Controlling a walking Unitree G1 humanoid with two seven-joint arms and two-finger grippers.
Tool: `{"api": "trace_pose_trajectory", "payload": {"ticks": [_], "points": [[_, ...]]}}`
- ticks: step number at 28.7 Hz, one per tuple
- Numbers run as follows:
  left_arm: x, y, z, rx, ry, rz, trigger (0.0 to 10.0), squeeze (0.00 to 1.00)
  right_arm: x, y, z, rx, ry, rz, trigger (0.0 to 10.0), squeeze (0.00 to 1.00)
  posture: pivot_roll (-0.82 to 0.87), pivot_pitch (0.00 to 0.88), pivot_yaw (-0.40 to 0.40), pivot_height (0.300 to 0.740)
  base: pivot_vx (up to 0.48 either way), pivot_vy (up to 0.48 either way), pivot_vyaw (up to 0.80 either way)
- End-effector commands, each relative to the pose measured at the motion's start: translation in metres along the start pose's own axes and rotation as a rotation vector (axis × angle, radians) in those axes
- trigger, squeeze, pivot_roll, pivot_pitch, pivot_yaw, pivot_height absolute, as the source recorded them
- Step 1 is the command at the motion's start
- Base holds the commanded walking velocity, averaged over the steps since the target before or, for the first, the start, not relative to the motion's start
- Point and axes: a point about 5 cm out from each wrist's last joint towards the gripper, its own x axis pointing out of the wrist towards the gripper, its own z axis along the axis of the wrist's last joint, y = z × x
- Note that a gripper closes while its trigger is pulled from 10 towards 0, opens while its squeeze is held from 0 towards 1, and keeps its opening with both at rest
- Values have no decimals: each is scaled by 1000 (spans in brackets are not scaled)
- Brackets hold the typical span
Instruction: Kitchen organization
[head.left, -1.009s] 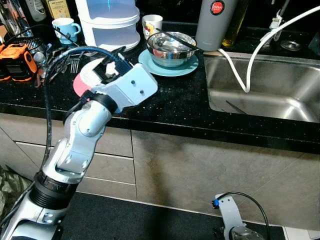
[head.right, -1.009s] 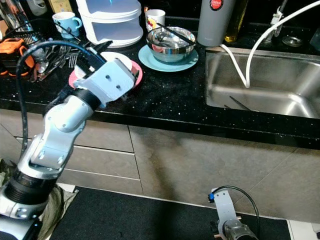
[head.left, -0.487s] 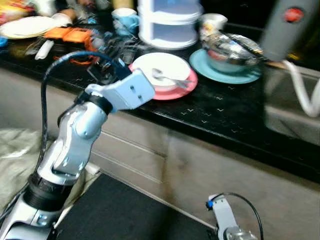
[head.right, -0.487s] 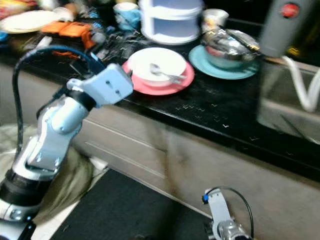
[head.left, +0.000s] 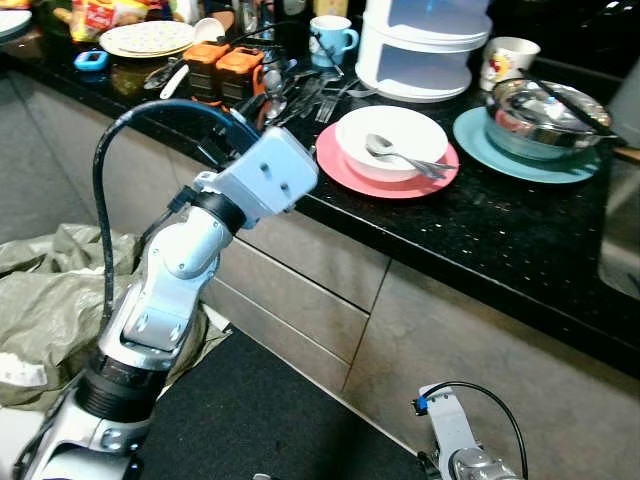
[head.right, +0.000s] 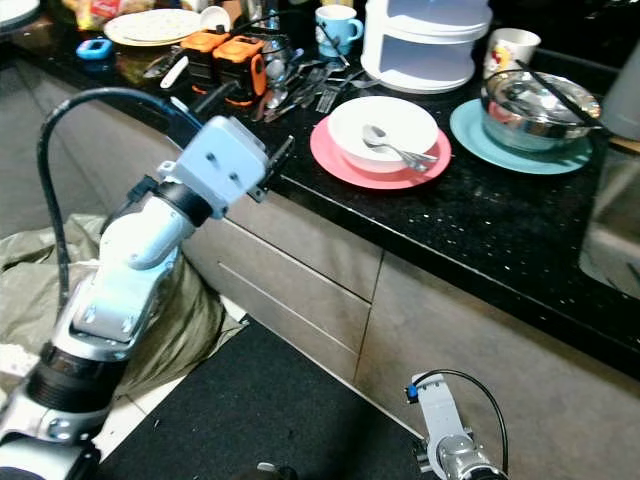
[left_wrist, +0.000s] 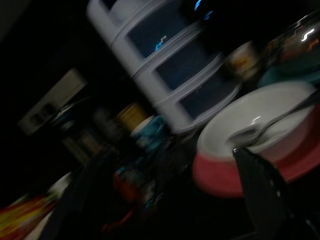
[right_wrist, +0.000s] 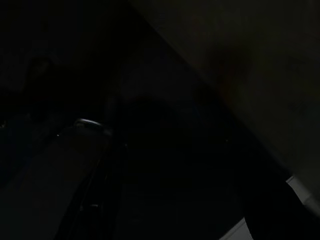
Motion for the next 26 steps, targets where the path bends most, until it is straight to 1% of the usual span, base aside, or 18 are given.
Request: {"api": "trace_pose_trajectory", "payload": {"ticks": [1,2,5,7,9,12,15,16,18,20,23,26], "points": [[3,-3,-3,-58,-2,-24,10000,0,-1,1,-13,25,47,11,10000,0,80,136,-3,740,0,0,-800],[4,-2,-3,-80,-4,-21,10000,0,-1,1,-13,27,47,12,10000,0,71,136,-2,740,0,0,-800],[6,-1,-3,-99,-10,-19,10000,0,-1,1,-13,27,43,10,10000,0,70,135,-2,740,0,0,-800],[7,0,-4,-108,-11,-17,10000,0,-1,1,-14,29,43,5,10000,0,70,135,-3,740,0,0,-425],[8,2,-6,-124,-9,-24,10000,0,-1,0,-14,25,43,-3,10000,0,70,138,-3,740,0,0,0],[8,0,-9,-138,-3,-66,10000,0,-1,0,-14,18,44,-8,10000,0,70,139,-3,740,0,0,0],[8,-17,-7,-77,-40,-265,10000,0,-1,0,-13,20,38,-11,10000,0,73,155,-10,740,0,0,0],[8,-21,-6,-51,-58,-311,10000,0,-1,0,-13,23,35,-12,10000,0,73,155,-10,740,0,0,0],[10,-22,-4,-40,-74,-331,10000,0,-1,-1,-13,25,33,-12,10000,0,72,161,-10,740,0,0,0],[13,-21,-3,11,-89,-365,10000,0,-1,-1,-14,31,33,-14,10000,0,70,170,-9,740,0,0,0],[19,-14,-6,119,-96,-387,10000,0,-1,-2,-16,44,33,-20,10000,0,58,194,-9,740,0,0,0],[26,-5,-6,187,-109,-368,10000,0,-2,-3,-19,50,34,-25,10000,0,49,211,-10,740,0,0,0]]}}
